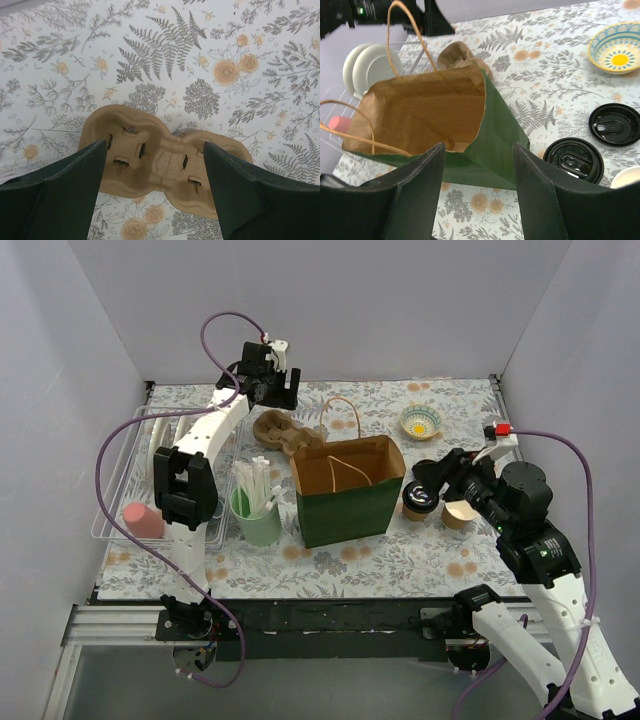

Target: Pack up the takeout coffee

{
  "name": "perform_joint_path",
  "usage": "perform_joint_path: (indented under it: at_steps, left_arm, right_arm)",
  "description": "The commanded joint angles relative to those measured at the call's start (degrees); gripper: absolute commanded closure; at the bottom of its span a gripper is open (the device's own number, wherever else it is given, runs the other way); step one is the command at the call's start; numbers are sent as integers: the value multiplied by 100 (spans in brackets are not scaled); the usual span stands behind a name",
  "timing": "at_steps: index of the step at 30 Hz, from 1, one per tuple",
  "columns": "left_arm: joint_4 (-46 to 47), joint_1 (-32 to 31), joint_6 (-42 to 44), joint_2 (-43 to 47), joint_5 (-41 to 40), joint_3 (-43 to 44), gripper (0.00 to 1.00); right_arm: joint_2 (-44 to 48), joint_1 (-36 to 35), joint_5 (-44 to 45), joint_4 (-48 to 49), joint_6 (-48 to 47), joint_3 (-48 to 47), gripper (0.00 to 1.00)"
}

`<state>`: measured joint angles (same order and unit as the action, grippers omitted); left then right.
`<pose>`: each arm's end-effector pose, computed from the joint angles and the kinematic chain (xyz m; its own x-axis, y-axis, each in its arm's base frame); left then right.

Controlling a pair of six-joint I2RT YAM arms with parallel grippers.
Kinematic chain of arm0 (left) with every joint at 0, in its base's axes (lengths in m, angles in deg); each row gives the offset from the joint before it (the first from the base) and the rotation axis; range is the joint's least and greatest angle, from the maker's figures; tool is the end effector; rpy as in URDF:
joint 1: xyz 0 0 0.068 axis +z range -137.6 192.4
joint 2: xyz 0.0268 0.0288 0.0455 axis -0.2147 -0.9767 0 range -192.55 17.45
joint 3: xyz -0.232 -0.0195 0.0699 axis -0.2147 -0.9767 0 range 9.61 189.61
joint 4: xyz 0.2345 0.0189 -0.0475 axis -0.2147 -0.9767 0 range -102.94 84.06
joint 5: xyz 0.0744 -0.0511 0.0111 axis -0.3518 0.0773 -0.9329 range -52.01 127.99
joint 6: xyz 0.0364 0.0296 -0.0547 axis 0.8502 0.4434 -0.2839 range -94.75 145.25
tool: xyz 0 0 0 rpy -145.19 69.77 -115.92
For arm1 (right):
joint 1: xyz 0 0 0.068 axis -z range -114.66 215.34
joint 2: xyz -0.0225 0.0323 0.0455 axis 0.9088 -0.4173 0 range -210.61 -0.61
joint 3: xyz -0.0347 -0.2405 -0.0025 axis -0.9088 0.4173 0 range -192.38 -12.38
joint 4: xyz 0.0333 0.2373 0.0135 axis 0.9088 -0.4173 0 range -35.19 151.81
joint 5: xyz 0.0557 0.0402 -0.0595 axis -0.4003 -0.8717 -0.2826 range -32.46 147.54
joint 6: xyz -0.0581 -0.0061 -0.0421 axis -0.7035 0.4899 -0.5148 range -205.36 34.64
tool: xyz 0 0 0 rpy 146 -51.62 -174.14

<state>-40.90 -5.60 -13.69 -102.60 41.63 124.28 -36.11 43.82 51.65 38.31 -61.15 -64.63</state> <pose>0.4411 -0.1473 0.2678 -0.7015 -0.4316 -0.5671 -0.1113 0.8523 -0.5110 0.1445 0.0636 0.3547 -0.2884 0.3247 -0.9008 -0.3744 0.8276 0.4182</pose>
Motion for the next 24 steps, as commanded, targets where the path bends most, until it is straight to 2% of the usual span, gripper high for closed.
perform_joint_path:
  at_steps: [1,4,8,13,18,24]
  left_arm:
    - [323,235,-202,219,356,-252,24]
    - [446,244,-18,210,689,-550,27]
    - [534,218,-44,315,594,-1016,28]
    - [1009,174,0,667,788,-2017,28]
    - [1167,-177,97,650,384,-2212,28]
    - [1211,-248,79,474,15,-1923,28]
  right_arm:
    - [-140,-28,844,-329,278,-715,37]
    - [-290,-28,756,-672,251,-840,38]
    - [-544,-28,791,-980,461,-883,40]
    - [-1071,-28,721,-1147,375,-1225,40]
    - [-1485,-19,624,-1516,14,-1841,40]
    - [-1257,-19,440,-1464,84,-1719,40]
